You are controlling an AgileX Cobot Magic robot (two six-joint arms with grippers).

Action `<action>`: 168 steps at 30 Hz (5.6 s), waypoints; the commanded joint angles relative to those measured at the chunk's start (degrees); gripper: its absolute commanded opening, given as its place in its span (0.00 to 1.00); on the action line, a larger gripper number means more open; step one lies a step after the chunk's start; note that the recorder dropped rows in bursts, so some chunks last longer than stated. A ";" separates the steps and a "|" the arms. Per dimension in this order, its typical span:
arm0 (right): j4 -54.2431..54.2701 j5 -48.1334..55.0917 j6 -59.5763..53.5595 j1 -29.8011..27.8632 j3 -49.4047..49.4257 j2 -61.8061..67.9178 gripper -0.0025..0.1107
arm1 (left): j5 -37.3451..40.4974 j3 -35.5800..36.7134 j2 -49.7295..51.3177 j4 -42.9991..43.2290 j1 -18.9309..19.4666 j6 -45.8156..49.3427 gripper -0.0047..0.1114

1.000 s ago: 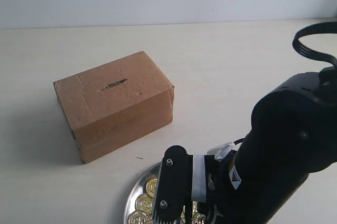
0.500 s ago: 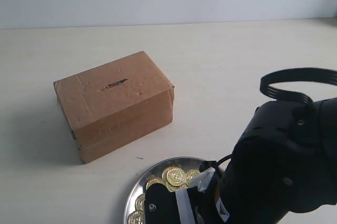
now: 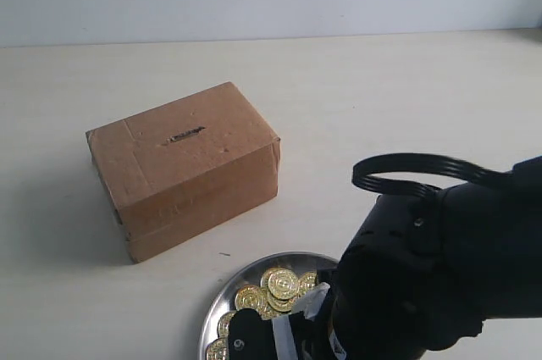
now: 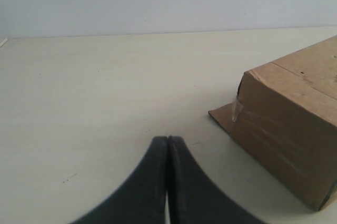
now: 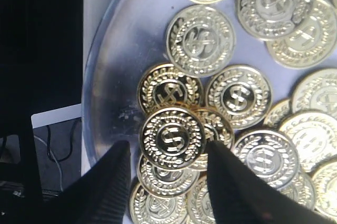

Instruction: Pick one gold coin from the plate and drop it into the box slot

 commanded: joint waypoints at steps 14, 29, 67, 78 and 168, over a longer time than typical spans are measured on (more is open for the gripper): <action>-0.35 -2.80 -0.02 0.22 -0.12 2.06 0.42 | -0.07 0.10 -0.23 -0.24 -0.36 -0.04 0.04; -0.35 -2.80 -0.02 0.22 -0.12 2.06 0.42 | -0.07 0.10 -0.23 -0.58 -0.36 0.00 0.04; -0.35 -2.80 1.32 0.22 -0.12 3.38 0.45 | -0.07 0.10 -0.23 -0.58 -0.36 -0.05 0.04; -0.35 -2.80 1.44 0.22 -0.12 3.38 0.45 | -0.07 0.10 -0.23 -0.58 -0.36 -0.05 0.04; -6.25 1.25 4.69 0.22 -0.22 -15.62 0.23 | -29.58 0.10 -0.23 -9.44 -0.36 -10.55 0.04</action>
